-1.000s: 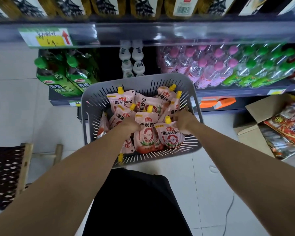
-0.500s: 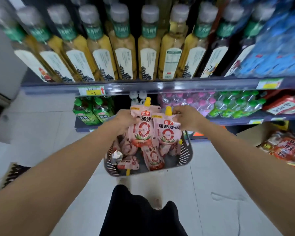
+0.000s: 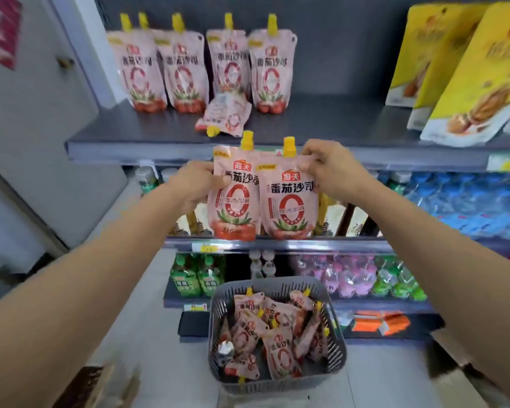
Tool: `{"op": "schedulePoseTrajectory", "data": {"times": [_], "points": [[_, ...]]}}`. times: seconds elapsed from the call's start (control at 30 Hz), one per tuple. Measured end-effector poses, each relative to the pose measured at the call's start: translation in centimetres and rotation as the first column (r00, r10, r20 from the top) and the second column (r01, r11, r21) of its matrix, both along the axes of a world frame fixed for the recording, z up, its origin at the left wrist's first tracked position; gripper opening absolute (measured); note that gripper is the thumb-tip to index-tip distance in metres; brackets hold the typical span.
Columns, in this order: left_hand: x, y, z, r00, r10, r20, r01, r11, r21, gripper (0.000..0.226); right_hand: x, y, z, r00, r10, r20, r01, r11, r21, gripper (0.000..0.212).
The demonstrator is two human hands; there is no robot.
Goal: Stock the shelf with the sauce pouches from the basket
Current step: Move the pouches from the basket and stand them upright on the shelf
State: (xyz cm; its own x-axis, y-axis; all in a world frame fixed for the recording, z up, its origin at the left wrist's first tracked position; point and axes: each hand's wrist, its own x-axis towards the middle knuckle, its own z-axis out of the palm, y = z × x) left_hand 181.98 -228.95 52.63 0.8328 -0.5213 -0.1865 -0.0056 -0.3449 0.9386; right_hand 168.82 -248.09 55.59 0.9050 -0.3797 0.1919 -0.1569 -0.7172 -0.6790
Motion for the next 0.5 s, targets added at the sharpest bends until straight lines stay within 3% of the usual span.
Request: {"op": "schedulePoseTrajectory", "data": {"times": [0.2,0.5], "points": [[2.9,2.7,8.5,0.991,0.091,0.097,-0.070,0.976,-0.207,0.019,3.8,1.8,6.7,0.966,-0.029,0.255,0.018,0.999,0.047,0.015],[8.6,7.0,15.1,0.941,0.295,0.164,-0.213,0.896,-0.390,0.015,10.7,4.2,12.8,0.883,-0.045,0.467,0.070,0.997,-0.037,0.012]]}}
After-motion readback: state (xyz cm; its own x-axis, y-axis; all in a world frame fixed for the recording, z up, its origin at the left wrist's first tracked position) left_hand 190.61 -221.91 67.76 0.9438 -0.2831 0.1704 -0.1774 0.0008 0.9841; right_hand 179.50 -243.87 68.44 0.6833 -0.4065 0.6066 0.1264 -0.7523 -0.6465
